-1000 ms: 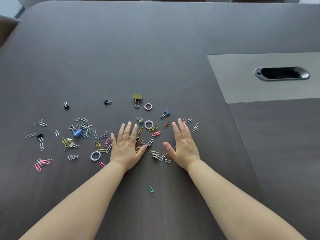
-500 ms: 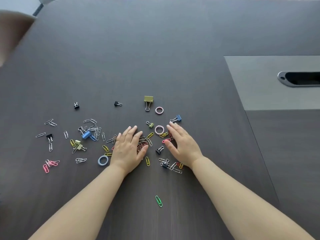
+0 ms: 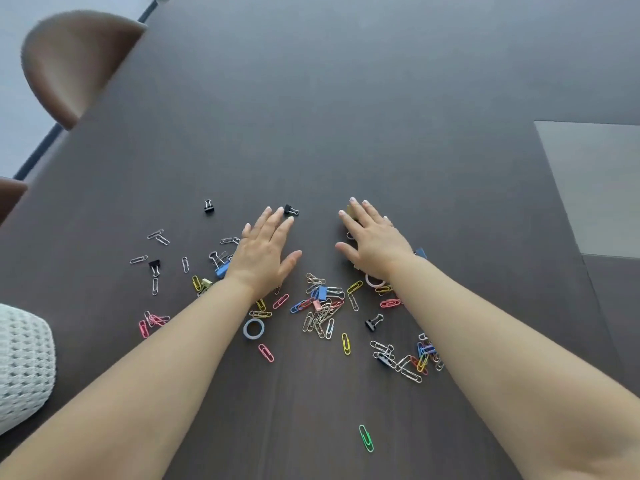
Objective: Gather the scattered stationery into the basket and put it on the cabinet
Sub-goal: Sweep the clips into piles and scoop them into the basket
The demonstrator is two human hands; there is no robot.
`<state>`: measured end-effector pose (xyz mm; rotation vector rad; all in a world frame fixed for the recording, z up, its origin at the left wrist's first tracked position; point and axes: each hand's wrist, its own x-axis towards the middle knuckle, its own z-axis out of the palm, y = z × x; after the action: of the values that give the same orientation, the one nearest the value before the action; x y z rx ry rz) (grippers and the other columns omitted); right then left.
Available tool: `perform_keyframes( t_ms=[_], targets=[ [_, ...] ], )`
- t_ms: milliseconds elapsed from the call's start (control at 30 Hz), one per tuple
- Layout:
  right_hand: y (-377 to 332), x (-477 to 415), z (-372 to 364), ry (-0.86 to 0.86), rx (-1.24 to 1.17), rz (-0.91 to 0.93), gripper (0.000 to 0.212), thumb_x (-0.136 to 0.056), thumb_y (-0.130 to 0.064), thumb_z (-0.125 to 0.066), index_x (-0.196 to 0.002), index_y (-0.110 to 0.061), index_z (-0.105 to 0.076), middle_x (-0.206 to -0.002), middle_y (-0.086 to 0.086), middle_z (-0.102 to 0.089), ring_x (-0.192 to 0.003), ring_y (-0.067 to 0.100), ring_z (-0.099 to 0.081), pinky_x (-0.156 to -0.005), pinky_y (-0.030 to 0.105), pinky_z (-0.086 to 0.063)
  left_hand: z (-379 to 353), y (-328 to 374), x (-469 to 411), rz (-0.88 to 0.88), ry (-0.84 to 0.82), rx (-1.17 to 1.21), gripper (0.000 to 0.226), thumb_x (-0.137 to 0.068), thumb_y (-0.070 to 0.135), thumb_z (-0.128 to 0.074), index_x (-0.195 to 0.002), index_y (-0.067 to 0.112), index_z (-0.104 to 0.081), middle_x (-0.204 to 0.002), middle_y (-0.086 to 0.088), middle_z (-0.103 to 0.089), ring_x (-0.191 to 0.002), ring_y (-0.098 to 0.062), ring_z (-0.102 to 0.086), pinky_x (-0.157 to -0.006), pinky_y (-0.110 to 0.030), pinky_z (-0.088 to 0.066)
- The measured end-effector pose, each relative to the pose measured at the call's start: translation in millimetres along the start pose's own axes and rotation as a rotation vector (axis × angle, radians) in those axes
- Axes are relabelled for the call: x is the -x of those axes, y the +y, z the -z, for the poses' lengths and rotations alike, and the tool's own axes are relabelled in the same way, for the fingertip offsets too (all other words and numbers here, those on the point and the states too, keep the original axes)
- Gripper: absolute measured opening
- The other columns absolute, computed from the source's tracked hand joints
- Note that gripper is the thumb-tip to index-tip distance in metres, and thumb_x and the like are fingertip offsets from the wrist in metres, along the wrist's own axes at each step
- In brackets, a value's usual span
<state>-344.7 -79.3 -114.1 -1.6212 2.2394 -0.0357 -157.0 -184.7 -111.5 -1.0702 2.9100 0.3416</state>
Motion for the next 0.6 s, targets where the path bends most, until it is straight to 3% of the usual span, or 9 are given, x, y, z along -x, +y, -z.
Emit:
perform_keyframes(
  t_ms=[67,133,200,267,367,433,467,533,600],
  targets=[
    [-0.9,19.1,-10.1,0.028,-0.016,0.032,0.061,-0.096,-0.046,-0.035,-0.148,-0.023,-0.014,-0.158,-0.001,0.003,-0.146,0.018,0.004,-0.118,0.042,-0.010,4.5,1.4,-19.4,-0.014,-0.030,-0.030,0.064,-0.095,0.041,-0.039,-0.147,0.016,-0.011,-0.157,-0.003,-0.002,-0.144,-0.019,0.005,-0.115,-0.044,-0.004],
    [-4.0,43.6,-19.2,0.111,-0.056,0.088,0.053,-0.094,-0.043,-0.039,-0.142,-0.020,-0.033,-0.156,0.004,-0.018,-0.144,0.024,-0.015,-0.116,0.043,-0.022,6.6,8.0,-37.4,-0.015,-0.093,-0.024,0.066,-0.096,0.042,-0.036,-0.148,0.017,-0.004,-0.157,-0.004,0.002,-0.144,-0.019,0.007,-0.115,-0.043,-0.003],
    [-7.6,61.8,-25.6,0.240,-0.078,0.163,0.044,-0.089,-0.039,-0.040,-0.124,-0.018,-0.057,-0.137,0.008,-0.051,-0.124,0.030,-0.049,-0.101,0.042,-0.044,5.2,16.0,-45.6,-0.002,-0.179,0.027,0.063,-0.097,0.039,-0.035,-0.148,0.014,-0.007,-0.157,-0.005,-0.004,-0.144,-0.019,0.001,-0.115,-0.041,-0.005],
    [-10.3,71.0,-24.6,0.324,-0.166,0.160,0.040,-0.086,-0.034,-0.039,-0.111,-0.018,-0.065,-0.118,0.004,-0.066,-0.098,0.029,-0.064,-0.081,0.037,-0.055,0.8,21.6,-38.3,-0.022,-0.172,0.035,0.054,-0.097,0.032,-0.037,-0.145,0.010,-0.022,-0.154,-0.007,-0.019,-0.142,-0.021,-0.012,-0.114,-0.039,-0.014],
    [-17.8,66.6,-13.1,0.407,-0.249,0.097,0.034,-0.087,-0.027,-0.042,-0.110,-0.016,-0.064,-0.113,0.001,-0.068,-0.091,0.028,-0.065,-0.069,0.037,-0.057,-5.1,15.8,-8.3,-0.122,0.074,0.033,0.036,-0.093,0.022,-0.042,-0.123,0.007,-0.055,-0.125,-0.011,-0.058,-0.113,-0.032,-0.053,-0.092,-0.040,-0.044],
    [-25.9,53.4,-7.0,0.422,-0.243,0.062,0.030,-0.089,-0.021,-0.047,-0.115,-0.014,-0.061,-0.119,0.002,-0.064,-0.101,0.028,-0.061,-0.076,0.040,-0.055,-3.7,1.2,10.5,-0.184,0.198,0.071,0.037,-0.085,0.023,-0.038,-0.102,0.006,-0.067,-0.099,-0.010,-0.068,-0.084,-0.033,-0.064,-0.071,-0.037,-0.053],
    [-32.7,44.5,-4.7,0.388,-0.233,0.053,0.032,-0.091,-0.020,-0.048,-0.120,-0.014,-0.057,-0.125,0.002,-0.060,-0.109,0.028,-0.056,-0.084,0.040,-0.051,-2.5,-10.0,15.8,-0.192,0.237,0.069,0.039,-0.082,0.025,-0.037,-0.097,0.007,-0.068,-0.096,-0.010,-0.069,-0.080,-0.033,-0.064,-0.068,-0.037,-0.054],
    [-51.3,25.3,-3.3,0.274,-0.208,0.057,0.041,-0.093,-0.022,-0.047,-0.133,-0.016,-0.045,-0.140,0.003,-0.046,-0.126,0.025,-0.042,-0.101,0.038,-0.039,4.1,-33.2,19.9,-0.133,0.254,0.046,0.040,-0.080,0.027,-0.039,-0.100,0.007,-0.067,-0.104,-0.011,-0.067,-0.090,-0.034,-0.063,-0.074,-0.042,-0.054],
    [-72.8,4.9,-4.4,0.154,-0.166,0.071,0.050,-0.095,-0.029,-0.043,-0.143,-0.019,-0.030,-0.152,0.002,-0.027,-0.139,0.022,-0.024,-0.112,0.035,-0.025,11.7,-57.7,16.3,-0.001,0.246,0.009,0.040,-0.084,0.027,-0.046,-0.115,0.007,-0.061,-0.126,-0.014,-0.056,-0.114,-0.036,-0.053,-0.093,-0.048,-0.043]
  ],
)
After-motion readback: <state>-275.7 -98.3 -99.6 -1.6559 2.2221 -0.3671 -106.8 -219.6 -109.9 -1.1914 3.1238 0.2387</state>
